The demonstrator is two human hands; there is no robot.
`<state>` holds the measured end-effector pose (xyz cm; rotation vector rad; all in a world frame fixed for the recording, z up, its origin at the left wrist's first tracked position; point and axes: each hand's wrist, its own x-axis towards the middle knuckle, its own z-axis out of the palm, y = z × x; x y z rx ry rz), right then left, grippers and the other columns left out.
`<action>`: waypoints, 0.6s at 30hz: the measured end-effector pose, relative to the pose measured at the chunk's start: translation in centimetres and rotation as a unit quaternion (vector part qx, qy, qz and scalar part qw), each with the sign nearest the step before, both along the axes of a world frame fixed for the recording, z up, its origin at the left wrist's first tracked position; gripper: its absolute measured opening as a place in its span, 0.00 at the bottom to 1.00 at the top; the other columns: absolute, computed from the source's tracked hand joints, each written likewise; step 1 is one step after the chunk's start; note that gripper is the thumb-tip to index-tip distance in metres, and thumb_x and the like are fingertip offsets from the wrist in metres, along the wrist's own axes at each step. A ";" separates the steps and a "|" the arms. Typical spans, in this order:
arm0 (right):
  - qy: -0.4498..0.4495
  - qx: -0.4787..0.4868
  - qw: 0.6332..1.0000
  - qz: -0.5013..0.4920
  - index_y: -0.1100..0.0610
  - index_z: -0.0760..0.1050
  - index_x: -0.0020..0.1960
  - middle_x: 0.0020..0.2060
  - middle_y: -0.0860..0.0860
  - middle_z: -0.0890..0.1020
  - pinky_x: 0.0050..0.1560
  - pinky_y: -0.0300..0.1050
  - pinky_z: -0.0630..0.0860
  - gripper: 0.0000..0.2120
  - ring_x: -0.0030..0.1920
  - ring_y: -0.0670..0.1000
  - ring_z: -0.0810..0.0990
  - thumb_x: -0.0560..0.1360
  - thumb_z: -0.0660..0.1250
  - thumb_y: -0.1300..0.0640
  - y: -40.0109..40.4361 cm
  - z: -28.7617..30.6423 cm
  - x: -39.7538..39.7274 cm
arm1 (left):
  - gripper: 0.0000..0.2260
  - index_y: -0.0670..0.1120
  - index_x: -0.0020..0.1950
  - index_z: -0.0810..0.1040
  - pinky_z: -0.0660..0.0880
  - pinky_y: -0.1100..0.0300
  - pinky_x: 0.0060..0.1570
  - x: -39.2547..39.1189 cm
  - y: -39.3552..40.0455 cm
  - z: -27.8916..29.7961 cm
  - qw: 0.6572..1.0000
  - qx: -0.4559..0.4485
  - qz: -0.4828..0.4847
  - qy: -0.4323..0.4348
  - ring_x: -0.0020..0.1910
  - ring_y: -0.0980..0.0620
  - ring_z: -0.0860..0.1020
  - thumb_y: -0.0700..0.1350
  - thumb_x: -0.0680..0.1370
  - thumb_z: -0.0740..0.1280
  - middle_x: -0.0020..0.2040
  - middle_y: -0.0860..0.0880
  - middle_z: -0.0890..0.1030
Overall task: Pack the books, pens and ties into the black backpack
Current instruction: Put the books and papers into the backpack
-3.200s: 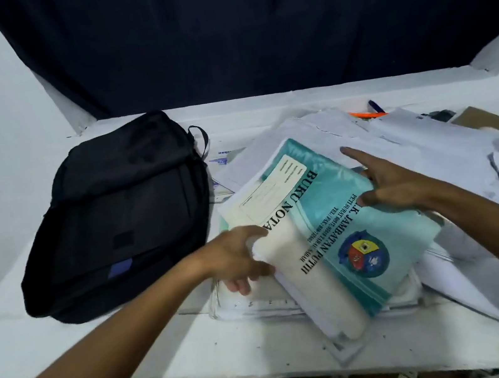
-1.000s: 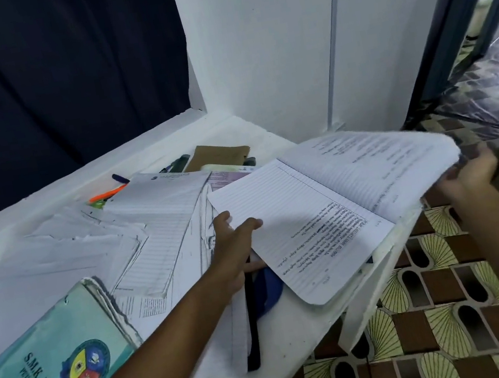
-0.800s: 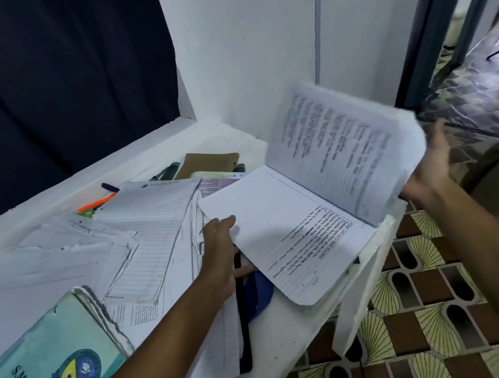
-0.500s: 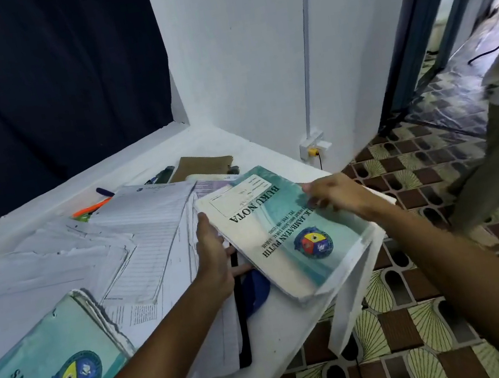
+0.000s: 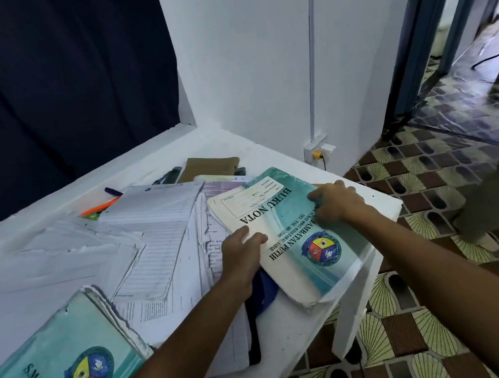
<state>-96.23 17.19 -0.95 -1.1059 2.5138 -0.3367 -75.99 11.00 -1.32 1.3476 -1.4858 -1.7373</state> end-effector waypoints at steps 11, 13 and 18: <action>-0.447 -0.205 0.864 -0.105 0.56 0.79 0.60 0.57 0.59 0.81 0.45 0.55 0.82 0.22 0.50 0.62 0.83 0.71 0.64 0.75 3.5 1.4 -2.3 | 0.34 0.41 0.74 0.66 0.77 0.53 0.56 0.5 -0.9 0.8 0.998 -0.051 -0.022 -0.028 0.59 0.45 0.74 0.27 0.70 0.71 0.66 0.41 0.73; -0.492 -0.233 0.831 -0.112 0.57 0.79 0.60 0.55 0.60 0.82 0.41 0.55 0.83 0.23 0.48 0.63 0.83 0.71 0.63 0.76 3.7 1.6 -2.4 | 0.34 0.42 0.74 0.67 0.78 0.51 0.56 0.8 -1.3 1.5 0.999 -0.042 -0.020 -0.015 0.59 0.45 0.75 0.28 0.69 0.71 0.65 0.42 0.74; -0.540 -0.302 0.781 -0.086 0.55 0.80 0.57 0.51 0.59 0.84 0.36 0.50 0.82 0.23 0.44 0.61 0.85 0.69 0.64 0.75 2.5 3.8 -1.1 | 0.33 0.40 0.73 0.68 0.76 0.50 0.61 3.1 -2.2 3.5 0.997 -0.073 0.000 0.035 0.59 0.46 0.77 0.28 0.70 0.72 0.65 0.43 0.75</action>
